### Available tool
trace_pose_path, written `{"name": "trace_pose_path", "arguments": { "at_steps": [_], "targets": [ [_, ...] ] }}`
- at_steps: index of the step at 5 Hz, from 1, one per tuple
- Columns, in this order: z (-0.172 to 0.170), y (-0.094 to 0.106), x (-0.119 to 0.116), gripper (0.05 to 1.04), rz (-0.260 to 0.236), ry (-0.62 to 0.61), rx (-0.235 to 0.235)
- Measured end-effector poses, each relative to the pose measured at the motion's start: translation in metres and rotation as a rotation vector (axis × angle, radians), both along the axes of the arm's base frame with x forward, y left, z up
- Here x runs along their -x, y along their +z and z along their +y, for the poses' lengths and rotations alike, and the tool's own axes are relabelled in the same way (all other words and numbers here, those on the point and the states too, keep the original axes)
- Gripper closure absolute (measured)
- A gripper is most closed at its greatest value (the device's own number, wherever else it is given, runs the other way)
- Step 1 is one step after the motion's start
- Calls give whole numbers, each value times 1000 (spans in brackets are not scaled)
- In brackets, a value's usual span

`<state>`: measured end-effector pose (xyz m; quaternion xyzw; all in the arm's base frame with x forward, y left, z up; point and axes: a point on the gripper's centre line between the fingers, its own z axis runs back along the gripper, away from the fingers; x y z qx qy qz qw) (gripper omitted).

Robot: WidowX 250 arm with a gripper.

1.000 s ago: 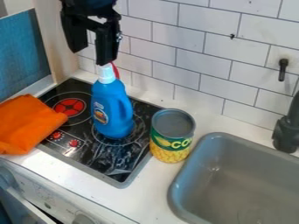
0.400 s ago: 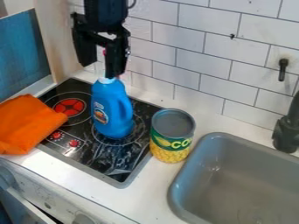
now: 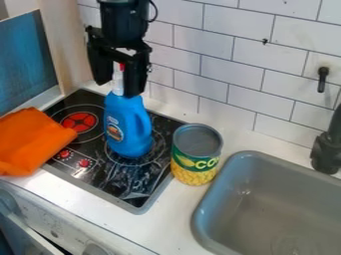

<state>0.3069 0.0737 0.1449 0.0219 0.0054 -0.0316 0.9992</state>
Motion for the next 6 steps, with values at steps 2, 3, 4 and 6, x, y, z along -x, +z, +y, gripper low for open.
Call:
{"name": "trace_pose_path", "arguments": {
  "at_steps": [2,3,4,6],
  "targets": [
    [1,1,-8,656,-28,17,12],
    [5,-1,-9,671,-49,72,45],
    [4,0,-5,671,-48,96,44],
    [59,68,-2,671,-250,118,-44]
  ]
}}
